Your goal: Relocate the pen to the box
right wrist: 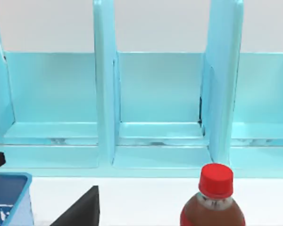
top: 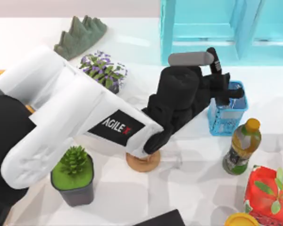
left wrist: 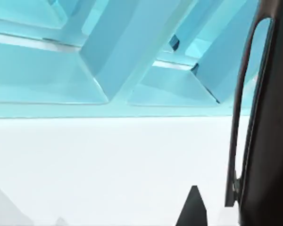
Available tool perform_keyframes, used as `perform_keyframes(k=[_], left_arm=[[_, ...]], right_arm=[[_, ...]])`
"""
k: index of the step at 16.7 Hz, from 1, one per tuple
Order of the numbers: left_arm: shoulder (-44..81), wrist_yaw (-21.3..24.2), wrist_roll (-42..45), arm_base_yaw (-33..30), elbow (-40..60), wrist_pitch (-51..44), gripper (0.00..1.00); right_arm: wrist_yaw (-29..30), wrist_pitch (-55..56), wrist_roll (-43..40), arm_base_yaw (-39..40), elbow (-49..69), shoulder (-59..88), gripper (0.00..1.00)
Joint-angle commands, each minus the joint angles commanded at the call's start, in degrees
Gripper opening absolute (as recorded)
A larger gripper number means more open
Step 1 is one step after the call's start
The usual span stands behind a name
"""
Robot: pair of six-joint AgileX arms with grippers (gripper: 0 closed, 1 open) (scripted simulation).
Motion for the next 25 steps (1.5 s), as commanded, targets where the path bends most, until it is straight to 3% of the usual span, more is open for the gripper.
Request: perform_keyframes(k=[17, 25], left_arm=[[-30.0, 13.4, 2.4, 15.0, -12.3, -16.2, 0.00], [-32.5, 14.4, 2.7, 15.8, -12.7, -17.2, 0.00]], right_arm=[[0.0, 0.0, 0.0, 0.0, 0.0, 0.0, 1.00], [0.0, 0.0, 0.0, 0.0, 0.0, 0.0, 1.00]])
